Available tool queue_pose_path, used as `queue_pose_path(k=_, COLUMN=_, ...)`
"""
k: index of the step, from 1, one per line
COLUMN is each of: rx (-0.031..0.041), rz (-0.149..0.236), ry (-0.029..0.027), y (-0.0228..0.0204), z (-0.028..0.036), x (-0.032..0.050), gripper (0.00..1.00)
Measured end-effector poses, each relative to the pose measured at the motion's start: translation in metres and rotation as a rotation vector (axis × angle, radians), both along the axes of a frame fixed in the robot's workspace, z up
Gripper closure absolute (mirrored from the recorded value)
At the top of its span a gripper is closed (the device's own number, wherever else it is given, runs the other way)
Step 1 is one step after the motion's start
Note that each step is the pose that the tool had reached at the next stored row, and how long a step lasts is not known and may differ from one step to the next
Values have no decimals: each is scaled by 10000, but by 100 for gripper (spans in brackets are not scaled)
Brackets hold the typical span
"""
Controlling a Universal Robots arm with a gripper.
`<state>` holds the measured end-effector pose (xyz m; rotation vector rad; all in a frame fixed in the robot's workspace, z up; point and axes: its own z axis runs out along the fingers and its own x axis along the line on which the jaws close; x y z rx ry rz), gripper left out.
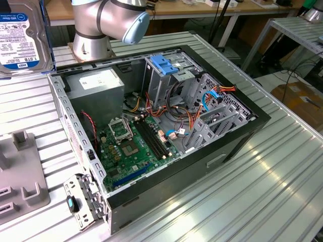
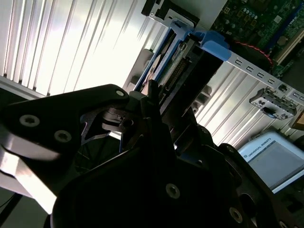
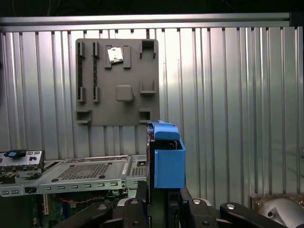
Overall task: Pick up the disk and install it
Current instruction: 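Pick up the disk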
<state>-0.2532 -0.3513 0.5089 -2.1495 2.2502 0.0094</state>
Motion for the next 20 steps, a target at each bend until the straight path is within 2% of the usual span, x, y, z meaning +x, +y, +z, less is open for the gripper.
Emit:
queue_pose_path(k=13, rx=0, rz=0, ry=0, y=3, z=0, x=234, gripper=65)
queue_pose_path(k=20, rx=1, rz=0, ry=0, y=3, z=0, x=241, gripper=65)
